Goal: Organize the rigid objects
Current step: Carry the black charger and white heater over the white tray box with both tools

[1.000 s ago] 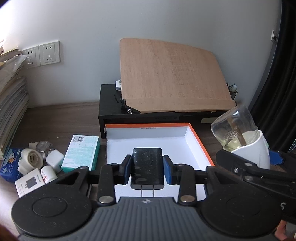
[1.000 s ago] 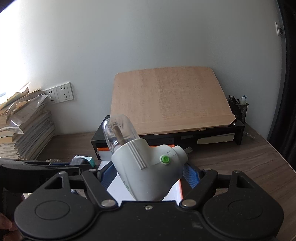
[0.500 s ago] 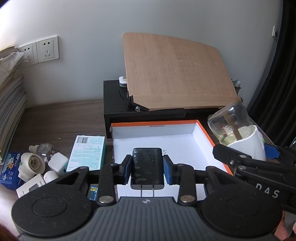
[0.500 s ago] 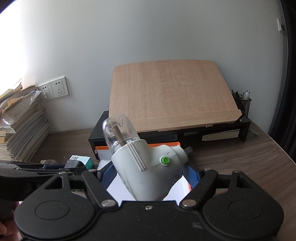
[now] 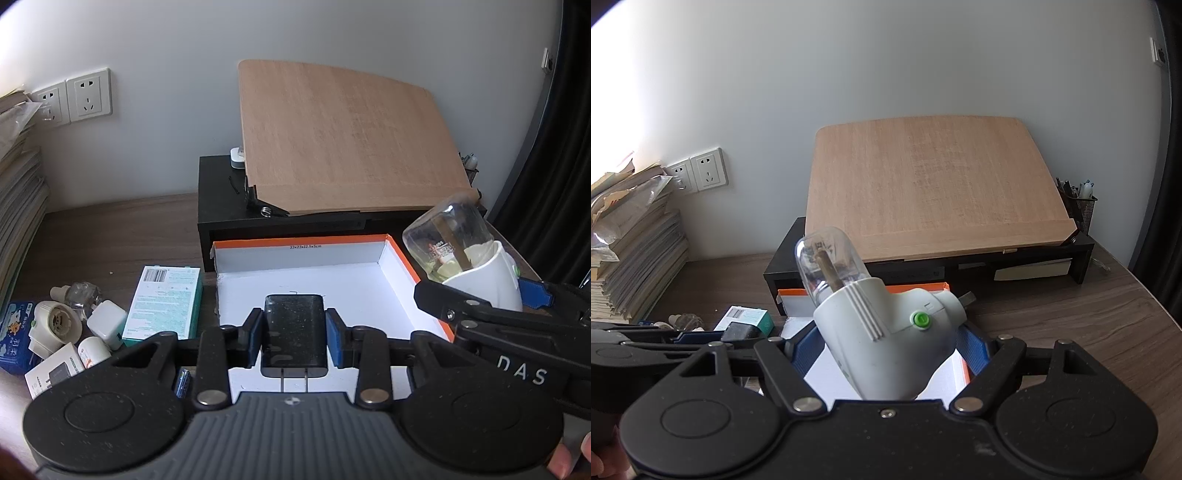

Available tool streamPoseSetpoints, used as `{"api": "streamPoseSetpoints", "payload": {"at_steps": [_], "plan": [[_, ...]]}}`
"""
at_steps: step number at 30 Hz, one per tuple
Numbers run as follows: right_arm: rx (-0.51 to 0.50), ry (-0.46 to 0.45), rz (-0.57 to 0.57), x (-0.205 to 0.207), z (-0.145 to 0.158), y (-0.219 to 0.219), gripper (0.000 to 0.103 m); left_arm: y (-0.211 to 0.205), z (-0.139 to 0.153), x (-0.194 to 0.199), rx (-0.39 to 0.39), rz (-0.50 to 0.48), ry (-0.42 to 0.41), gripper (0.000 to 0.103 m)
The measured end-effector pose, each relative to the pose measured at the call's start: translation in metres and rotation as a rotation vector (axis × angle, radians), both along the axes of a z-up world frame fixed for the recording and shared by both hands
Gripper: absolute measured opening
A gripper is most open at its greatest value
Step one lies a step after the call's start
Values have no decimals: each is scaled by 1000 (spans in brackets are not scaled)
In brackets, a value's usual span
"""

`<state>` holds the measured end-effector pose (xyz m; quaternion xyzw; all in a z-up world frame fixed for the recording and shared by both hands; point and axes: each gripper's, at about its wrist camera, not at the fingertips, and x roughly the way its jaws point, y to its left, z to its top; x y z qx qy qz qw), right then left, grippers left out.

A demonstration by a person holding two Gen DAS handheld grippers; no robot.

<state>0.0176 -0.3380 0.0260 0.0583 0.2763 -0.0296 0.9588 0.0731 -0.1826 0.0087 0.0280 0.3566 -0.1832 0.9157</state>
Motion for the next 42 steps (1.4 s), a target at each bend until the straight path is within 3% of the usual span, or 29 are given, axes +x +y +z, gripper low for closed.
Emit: {"api": "streamPoseSetpoints", "payload": {"at_steps": [42], "plan": [[5, 11, -7, 15, -5, -13, 91, -14, -13, 7, 12, -13, 21, 36]]}}
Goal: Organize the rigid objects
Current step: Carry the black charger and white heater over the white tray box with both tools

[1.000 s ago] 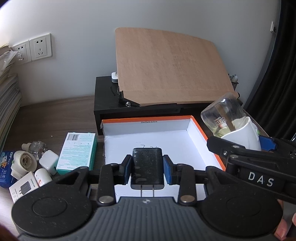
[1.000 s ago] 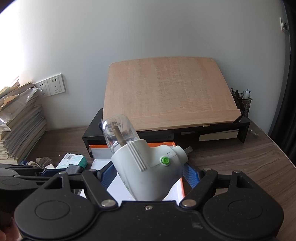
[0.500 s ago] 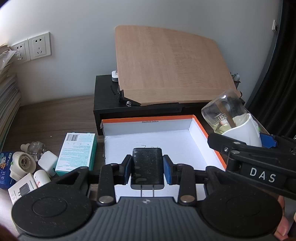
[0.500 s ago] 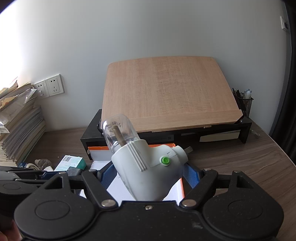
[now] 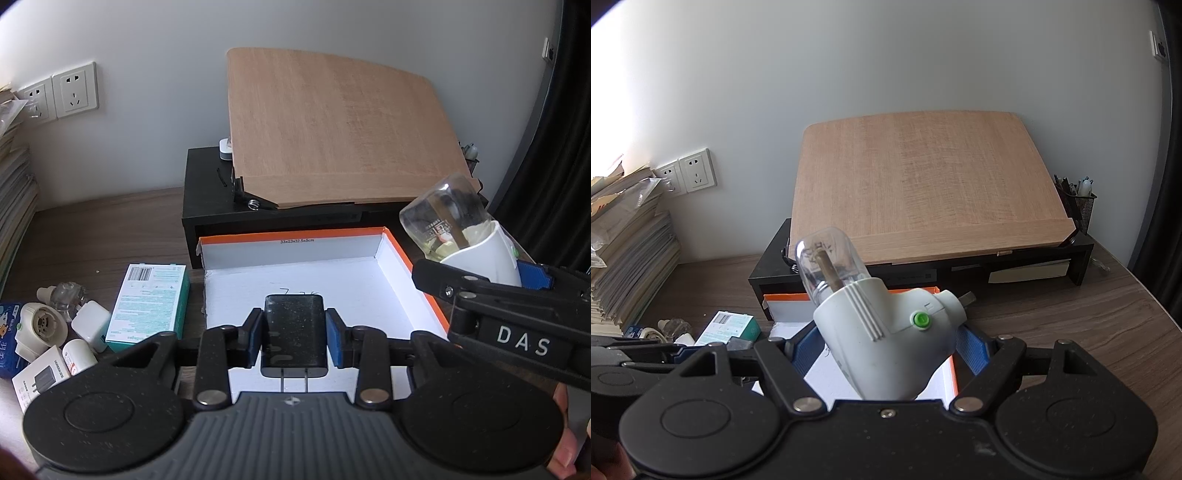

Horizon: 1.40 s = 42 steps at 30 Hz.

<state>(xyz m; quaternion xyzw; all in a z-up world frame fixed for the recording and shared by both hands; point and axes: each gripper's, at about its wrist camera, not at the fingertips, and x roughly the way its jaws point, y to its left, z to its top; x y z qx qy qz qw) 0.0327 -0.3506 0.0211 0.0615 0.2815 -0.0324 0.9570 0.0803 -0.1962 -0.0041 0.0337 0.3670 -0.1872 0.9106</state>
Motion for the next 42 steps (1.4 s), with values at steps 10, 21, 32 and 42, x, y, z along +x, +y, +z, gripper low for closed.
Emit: {"api": "streamPoseSetpoints", "payload": {"at_steps": [10, 21, 32, 42], "plan": [[1, 0, -1, 1, 0, 0, 91, -3, 1, 1, -2, 0, 2, 36], [1, 1, -3, 2, 0, 1, 91, -3, 0, 3, -2, 1, 3, 36], [3, 6, -3, 7, -1, 1, 91, -6, -2, 6, -2, 2, 7, 36], [2, 13, 0, 12, -3, -2, 91, -6, -4, 8, -4, 1, 12, 36]]}}
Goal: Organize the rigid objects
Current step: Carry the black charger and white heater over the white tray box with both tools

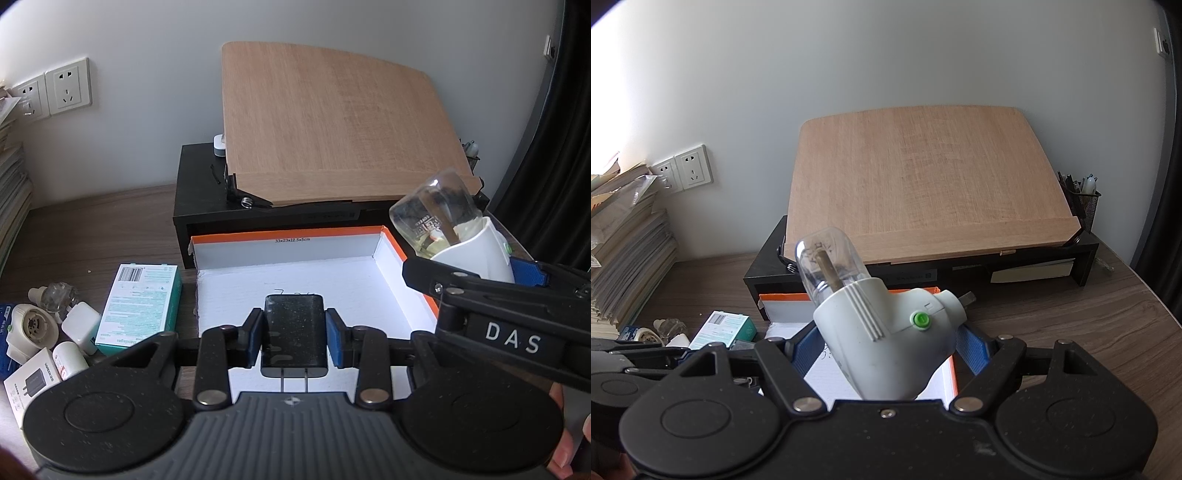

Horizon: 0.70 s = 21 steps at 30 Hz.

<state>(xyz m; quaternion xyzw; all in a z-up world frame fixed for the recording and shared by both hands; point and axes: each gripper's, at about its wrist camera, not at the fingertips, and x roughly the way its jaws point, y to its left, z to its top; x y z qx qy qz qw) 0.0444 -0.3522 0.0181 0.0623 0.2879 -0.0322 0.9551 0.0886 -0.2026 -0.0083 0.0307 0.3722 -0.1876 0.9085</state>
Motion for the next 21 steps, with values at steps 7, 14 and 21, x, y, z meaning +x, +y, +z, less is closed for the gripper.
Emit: {"api": "streamPoseSetpoints", "payload": {"at_steps": [7, 14, 21], "plan": [[-3, 7, 3, 2, -2, 1, 91, 0, -2, 2, 1, 0, 4, 36], [-5, 16, 6, 6, -4, 1, 91, 1, -4, 5, 5, 0, 7, 36], [-6, 20, 8, 9, -5, 2, 91, 1, -4, 5, 8, -4, 11, 36]]}}
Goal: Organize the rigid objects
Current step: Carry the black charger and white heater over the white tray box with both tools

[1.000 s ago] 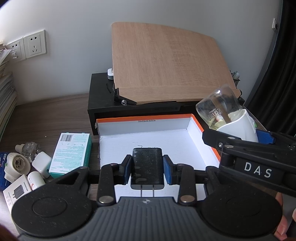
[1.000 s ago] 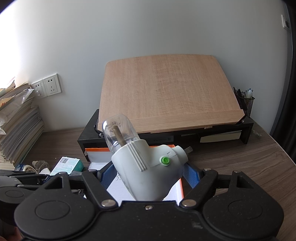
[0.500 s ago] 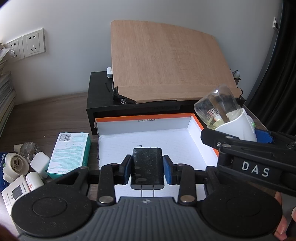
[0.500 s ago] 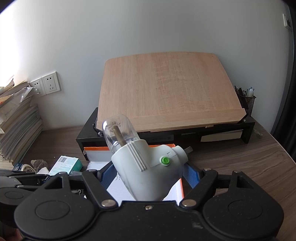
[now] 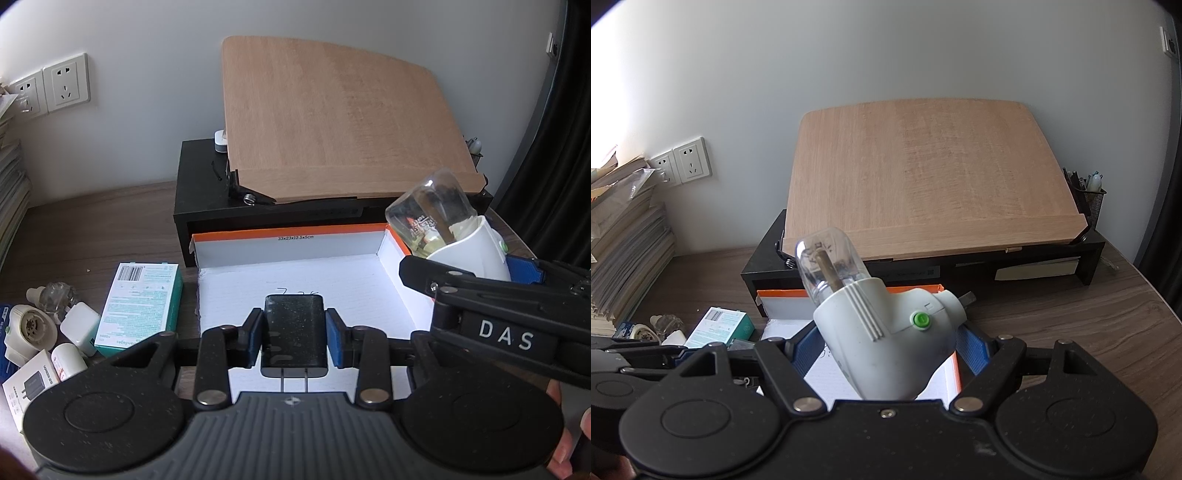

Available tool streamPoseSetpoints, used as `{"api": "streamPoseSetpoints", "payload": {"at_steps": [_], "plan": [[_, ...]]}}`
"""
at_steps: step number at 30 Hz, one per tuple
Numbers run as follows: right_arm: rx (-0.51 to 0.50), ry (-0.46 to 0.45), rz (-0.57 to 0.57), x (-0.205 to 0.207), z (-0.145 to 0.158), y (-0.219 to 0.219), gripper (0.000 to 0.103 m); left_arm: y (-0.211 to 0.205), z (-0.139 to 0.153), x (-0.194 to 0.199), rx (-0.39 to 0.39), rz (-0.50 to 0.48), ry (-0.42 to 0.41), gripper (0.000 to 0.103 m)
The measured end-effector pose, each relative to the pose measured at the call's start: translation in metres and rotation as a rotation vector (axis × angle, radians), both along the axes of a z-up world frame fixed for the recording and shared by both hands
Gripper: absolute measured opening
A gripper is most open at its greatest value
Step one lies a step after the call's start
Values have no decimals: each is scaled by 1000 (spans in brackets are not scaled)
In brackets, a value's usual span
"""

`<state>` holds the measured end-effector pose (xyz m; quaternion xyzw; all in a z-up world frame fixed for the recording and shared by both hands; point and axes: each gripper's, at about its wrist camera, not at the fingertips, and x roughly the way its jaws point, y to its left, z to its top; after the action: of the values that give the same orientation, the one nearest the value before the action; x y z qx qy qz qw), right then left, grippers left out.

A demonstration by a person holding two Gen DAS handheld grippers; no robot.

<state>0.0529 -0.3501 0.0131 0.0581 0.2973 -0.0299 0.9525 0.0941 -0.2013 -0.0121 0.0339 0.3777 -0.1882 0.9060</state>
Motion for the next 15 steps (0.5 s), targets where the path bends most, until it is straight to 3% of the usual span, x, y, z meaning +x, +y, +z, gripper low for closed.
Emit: {"api": "streamPoseSetpoints", "payload": {"at_steps": [15], "plan": [[0, 46, 9, 12, -9, 5, 91, 7, -1, 3, 1, 0, 12, 36]]}}
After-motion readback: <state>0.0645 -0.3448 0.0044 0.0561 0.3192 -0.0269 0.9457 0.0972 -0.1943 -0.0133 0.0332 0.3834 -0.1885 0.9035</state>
